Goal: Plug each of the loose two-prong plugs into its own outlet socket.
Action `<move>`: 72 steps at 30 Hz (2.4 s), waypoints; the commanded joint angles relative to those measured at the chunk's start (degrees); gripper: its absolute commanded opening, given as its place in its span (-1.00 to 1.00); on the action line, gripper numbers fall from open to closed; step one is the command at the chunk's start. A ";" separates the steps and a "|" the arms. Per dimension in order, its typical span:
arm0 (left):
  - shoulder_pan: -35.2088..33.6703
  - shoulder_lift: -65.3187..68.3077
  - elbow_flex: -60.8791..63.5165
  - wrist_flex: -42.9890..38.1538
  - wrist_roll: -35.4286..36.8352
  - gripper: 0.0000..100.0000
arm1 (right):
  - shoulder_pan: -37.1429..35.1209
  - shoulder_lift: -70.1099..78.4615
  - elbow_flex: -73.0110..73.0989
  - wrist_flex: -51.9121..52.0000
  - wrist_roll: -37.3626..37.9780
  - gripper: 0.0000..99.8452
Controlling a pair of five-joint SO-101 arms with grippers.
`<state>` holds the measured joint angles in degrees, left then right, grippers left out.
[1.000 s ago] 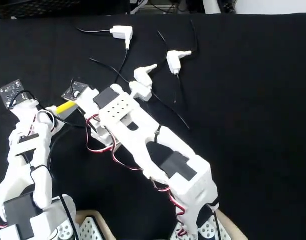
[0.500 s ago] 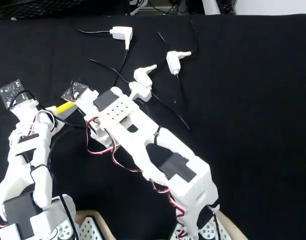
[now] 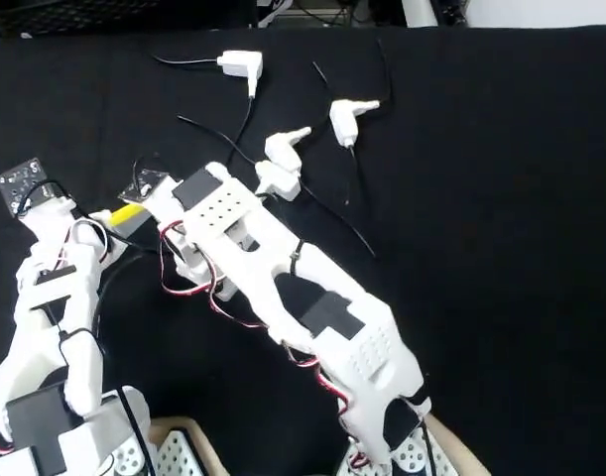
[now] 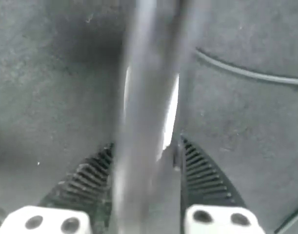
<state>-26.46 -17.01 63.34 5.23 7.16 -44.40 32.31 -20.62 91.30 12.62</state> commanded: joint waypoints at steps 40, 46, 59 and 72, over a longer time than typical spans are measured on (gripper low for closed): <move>-28.26 -45.54 22.81 18.90 4.92 0.24 | -1.14 1.10 8.66 -16.79 -6.68 -0.68; -28.09 -45.54 24.84 14.51 4.75 0.24 | -1.14 1.01 12.53 -21.10 -7.12 -0.68; -28.26 -45.54 25.01 14.07 4.66 0.24 | -0.79 6.20 7.25 -11.34 -7.21 -0.98; -28.44 -45.54 25.10 14.07 4.66 0.24 | 3.43 12.88 -27.91 3.60 -5.63 -0.98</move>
<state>-54.24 -61.58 88.75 20.70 12.26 -43.25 45.67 -34.59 90.95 6.20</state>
